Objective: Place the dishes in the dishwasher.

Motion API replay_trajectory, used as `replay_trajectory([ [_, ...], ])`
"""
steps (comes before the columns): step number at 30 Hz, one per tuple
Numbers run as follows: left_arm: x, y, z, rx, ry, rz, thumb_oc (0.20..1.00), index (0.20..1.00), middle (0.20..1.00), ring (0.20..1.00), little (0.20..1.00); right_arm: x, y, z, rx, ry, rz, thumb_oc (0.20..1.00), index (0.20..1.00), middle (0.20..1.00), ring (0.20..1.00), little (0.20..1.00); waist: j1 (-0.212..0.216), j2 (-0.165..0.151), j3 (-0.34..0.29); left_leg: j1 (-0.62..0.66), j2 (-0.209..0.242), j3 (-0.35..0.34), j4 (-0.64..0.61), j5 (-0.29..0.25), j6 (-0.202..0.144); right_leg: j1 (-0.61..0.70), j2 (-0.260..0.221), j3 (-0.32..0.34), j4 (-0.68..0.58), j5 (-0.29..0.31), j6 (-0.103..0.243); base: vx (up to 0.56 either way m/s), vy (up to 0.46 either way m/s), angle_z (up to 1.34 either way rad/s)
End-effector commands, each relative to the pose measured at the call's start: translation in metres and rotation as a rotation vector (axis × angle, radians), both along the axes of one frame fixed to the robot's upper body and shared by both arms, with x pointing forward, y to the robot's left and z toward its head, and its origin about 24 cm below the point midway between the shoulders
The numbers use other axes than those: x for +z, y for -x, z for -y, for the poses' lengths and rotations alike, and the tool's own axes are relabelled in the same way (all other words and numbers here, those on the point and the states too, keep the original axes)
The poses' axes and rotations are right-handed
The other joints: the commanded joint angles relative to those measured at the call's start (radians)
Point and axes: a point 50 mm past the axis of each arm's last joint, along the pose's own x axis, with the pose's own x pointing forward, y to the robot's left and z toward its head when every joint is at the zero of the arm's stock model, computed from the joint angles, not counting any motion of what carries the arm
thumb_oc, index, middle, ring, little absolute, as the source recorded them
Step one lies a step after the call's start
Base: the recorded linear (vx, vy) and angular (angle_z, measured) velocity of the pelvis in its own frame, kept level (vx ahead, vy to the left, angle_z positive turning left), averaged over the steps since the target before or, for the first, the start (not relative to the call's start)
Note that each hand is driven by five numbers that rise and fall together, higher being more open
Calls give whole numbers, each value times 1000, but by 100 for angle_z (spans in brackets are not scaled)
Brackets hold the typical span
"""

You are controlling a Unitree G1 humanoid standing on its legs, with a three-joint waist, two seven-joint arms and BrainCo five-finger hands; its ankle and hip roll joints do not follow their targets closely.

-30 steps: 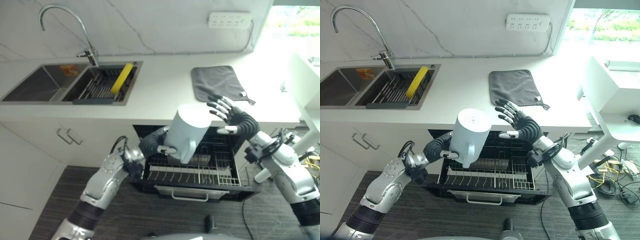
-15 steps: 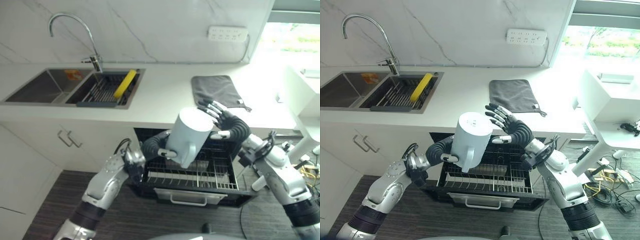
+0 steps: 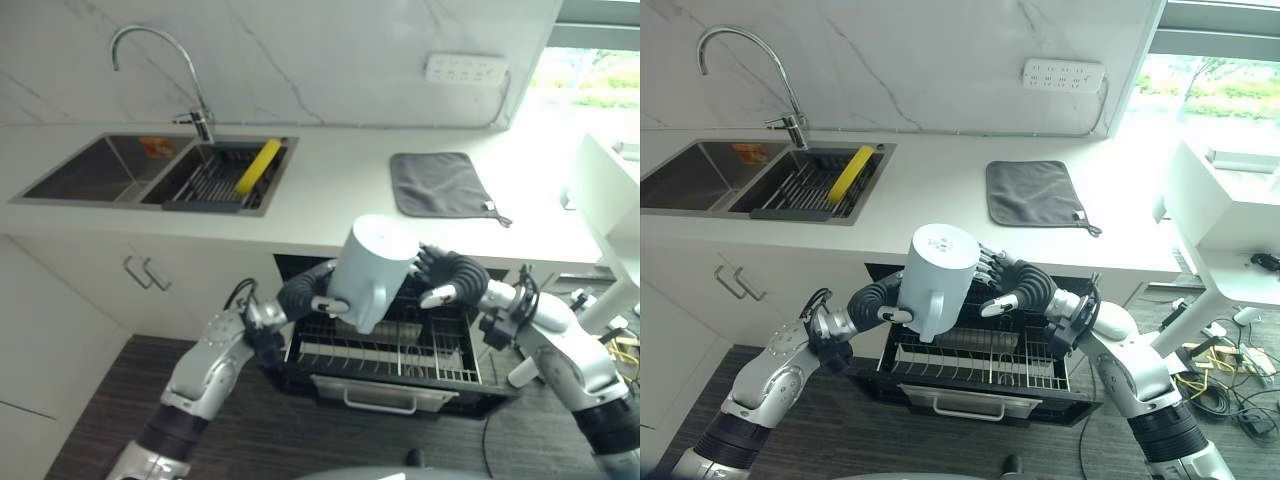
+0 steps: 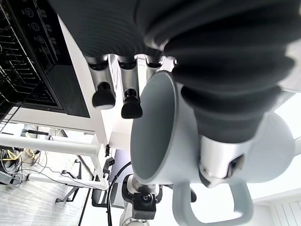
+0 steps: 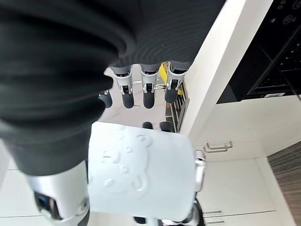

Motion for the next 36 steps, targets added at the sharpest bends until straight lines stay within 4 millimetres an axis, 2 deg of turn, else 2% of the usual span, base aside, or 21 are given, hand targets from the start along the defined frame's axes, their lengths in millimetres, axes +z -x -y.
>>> replay_trajectory([
  [1, 11, -11, -8, 2, -3, 59, 200, 200, 200, 200, 200, 39, 0, -7, 64, -139, 148, 1000, 1000, 1000, 1000, 1000, -5, -42, -11, -12, -4, 34, 0, 23, 27, 93, -59, -59, 7, -83, 49, 0, 0, 0],
  [9, 6, -9, -2, -9, -13, 43, 200, 200, 200, 200, 200, 43, 4, -19, 101, -209, 165, 1000, 1000, 1000, 1000, 1000, -4, -37, -10, -11, -3, 38, 0, 23, 30, 94, -57, -57, 7, -86, 46, 0, 0, 0],
  [19, 4, -7, 6, -27, 5, 34, 200, 200, 200, 200, 200, 47, 6, -33, 69, -279, 224, 1000, 1000, 1000, 1000, 1000, -4, -30, -10, -13, -4, 44, 0, 24, 34, 89, -59, -51, 7, -85, 43, 0, 0, 0],
  [26, 8, -7, 11, -48, 20, 44, 200, 200, 200, 200, 200, 49, 7, -45, 60, -262, 265, 1000, 1000, 1000, 1000, 1000, 0, -26, -8, -14, -7, 46, 0, 25, 37, 87, -60, -52, 7, -85, 42, 0, 0, 0],
  [36, 9, -6, 11, -63, 10, 52, 200, 200, 200, 200, 200, 50, 5, -51, 78, -226, 270, 1000, 1000, 1000, 1000, 1000, 3, -25, -6, -13, -10, 45, 0, 25, 38, 89, -59, -49, 7, -85, 39, 0, 0, 0],
])
